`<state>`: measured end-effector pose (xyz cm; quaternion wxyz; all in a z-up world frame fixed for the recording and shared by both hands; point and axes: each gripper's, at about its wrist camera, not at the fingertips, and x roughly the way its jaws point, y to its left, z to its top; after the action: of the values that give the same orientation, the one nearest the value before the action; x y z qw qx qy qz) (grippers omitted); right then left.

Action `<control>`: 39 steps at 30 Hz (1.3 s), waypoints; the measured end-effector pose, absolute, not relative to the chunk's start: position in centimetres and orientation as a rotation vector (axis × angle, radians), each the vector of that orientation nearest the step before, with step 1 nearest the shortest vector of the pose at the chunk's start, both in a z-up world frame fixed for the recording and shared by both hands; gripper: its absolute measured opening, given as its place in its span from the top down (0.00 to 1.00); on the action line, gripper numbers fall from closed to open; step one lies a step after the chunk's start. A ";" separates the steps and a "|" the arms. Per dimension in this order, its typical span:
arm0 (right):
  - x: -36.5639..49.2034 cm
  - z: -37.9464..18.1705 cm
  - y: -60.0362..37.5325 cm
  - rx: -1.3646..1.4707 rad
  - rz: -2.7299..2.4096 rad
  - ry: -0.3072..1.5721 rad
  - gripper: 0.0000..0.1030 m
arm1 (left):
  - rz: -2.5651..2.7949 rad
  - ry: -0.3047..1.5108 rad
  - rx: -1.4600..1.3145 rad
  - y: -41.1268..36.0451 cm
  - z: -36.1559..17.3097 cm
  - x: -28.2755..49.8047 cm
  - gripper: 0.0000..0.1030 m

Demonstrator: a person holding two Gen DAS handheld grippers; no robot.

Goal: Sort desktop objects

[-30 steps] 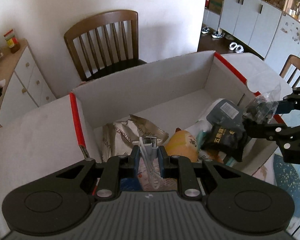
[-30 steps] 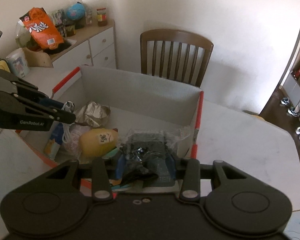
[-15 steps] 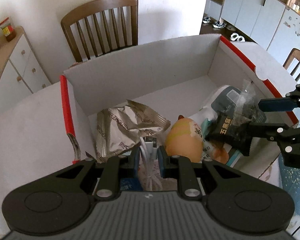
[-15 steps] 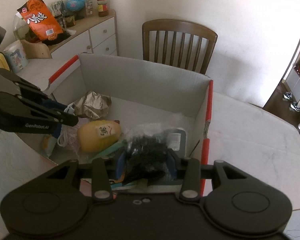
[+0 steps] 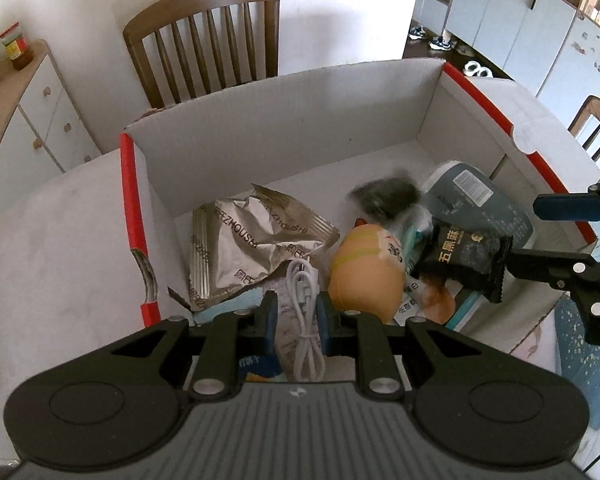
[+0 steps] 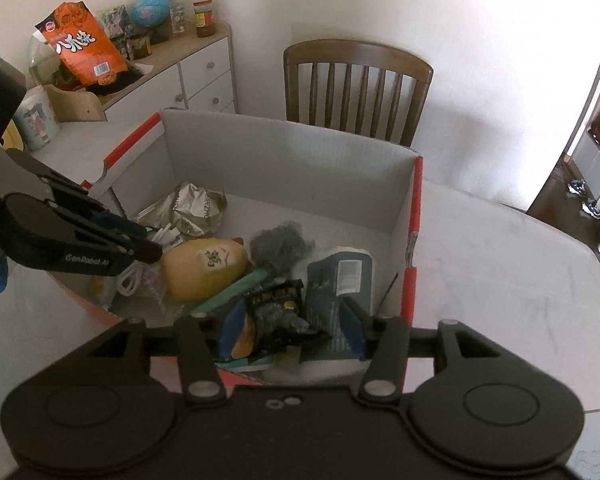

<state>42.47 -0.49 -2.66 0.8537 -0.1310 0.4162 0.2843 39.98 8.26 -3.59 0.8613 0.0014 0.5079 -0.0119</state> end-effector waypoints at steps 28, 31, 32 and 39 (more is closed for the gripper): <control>37.9 2.4 -1.2 -0.249 0.575 0.795 0.37 | -0.079 0.947 -0.051 7.7 2.5 34.6 0.33; 37.3 3.1 -1.3 -0.245 0.573 0.772 0.32 | -0.087 0.930 -0.048 7.5 3.1 33.8 0.30; 37.2 3.3 -1.3 -0.244 0.571 0.769 0.32 | -0.089 0.923 -0.049 7.5 3.4 33.5 0.30; 35.8 4.6 -1.4 -0.231 0.587 0.736 0.26 | -0.079 0.885 -0.059 7.6 4.5 31.6 0.22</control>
<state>35.80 -1.37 4.62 0.8849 -0.1108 0.3536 0.2822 31.57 7.62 4.50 0.9025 -0.0288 0.4281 -0.0382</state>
